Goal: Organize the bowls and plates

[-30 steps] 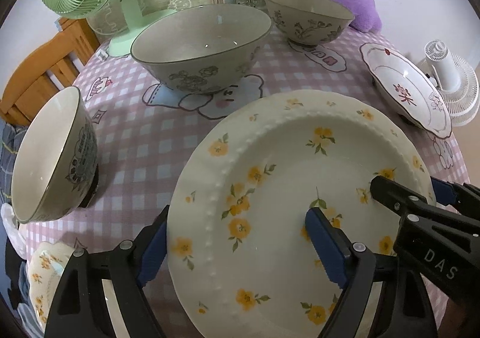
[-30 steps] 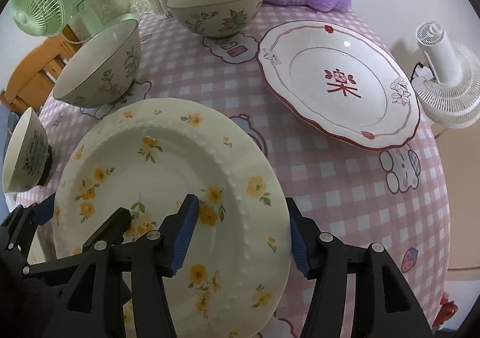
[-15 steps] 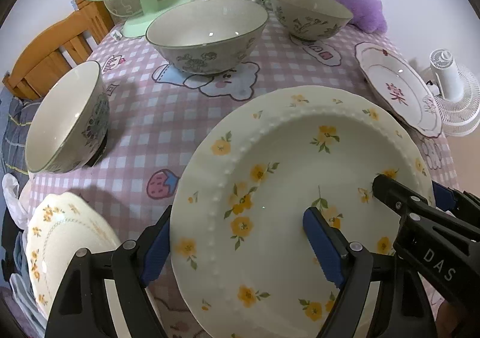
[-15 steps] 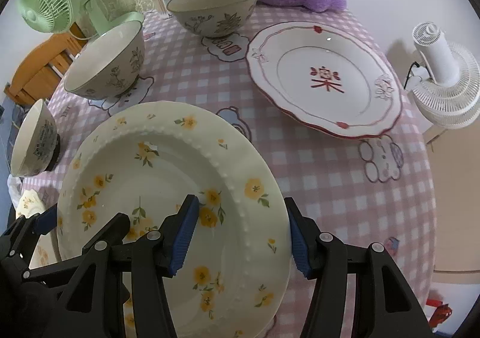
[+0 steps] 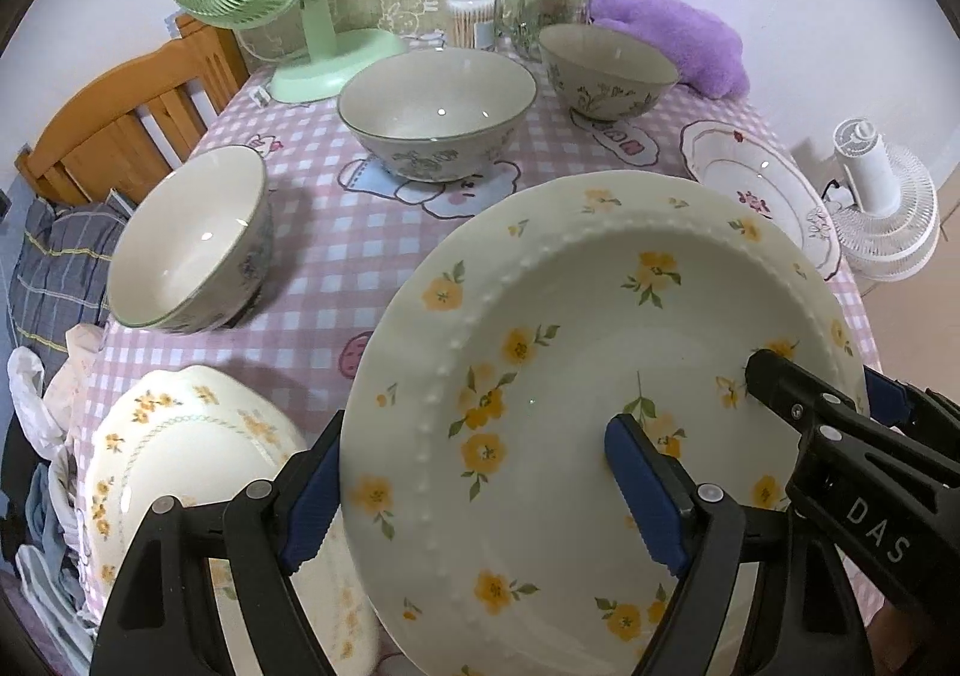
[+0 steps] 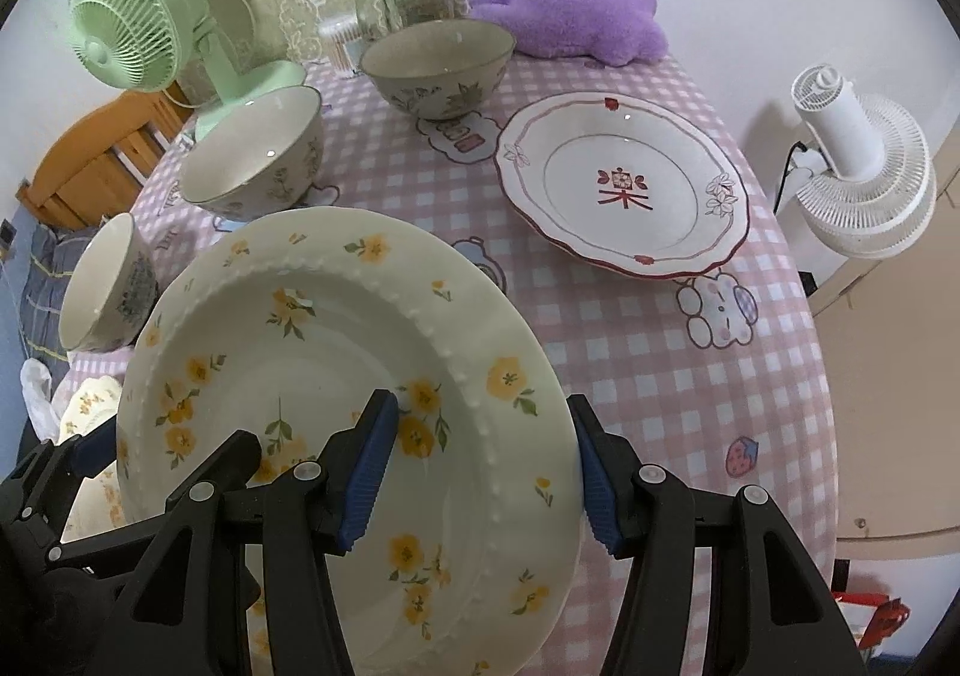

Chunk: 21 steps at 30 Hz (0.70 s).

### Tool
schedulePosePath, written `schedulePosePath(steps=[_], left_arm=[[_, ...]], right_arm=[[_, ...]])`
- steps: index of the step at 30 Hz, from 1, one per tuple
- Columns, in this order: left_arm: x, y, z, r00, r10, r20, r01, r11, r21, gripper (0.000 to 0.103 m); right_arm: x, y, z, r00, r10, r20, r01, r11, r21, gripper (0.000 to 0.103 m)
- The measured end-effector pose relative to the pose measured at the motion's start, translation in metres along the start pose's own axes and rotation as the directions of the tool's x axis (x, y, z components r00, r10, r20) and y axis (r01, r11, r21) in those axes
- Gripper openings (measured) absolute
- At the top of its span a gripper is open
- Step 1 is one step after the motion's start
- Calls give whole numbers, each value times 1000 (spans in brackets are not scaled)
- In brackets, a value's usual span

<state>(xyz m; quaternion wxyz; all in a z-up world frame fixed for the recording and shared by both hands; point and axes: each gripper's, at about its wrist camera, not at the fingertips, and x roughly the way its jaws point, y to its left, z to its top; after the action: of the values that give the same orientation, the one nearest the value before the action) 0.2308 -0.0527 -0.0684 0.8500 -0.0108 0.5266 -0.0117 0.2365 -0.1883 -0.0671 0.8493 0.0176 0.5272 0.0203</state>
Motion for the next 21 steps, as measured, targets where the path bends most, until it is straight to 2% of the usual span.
schedulePosePath(steps=[11, 21], left_arm=[[-28, 42, -20, 999, -41, 34, 41, 999, 20, 83], [-37, 84, -36, 998, -50, 32, 50, 998, 27, 83]], right_arm=[[-34, 41, -23, 999, -35, 36, 34, 999, 28, 60], [-42, 87, -45, 998, -53, 29, 52, 998, 40, 60]])
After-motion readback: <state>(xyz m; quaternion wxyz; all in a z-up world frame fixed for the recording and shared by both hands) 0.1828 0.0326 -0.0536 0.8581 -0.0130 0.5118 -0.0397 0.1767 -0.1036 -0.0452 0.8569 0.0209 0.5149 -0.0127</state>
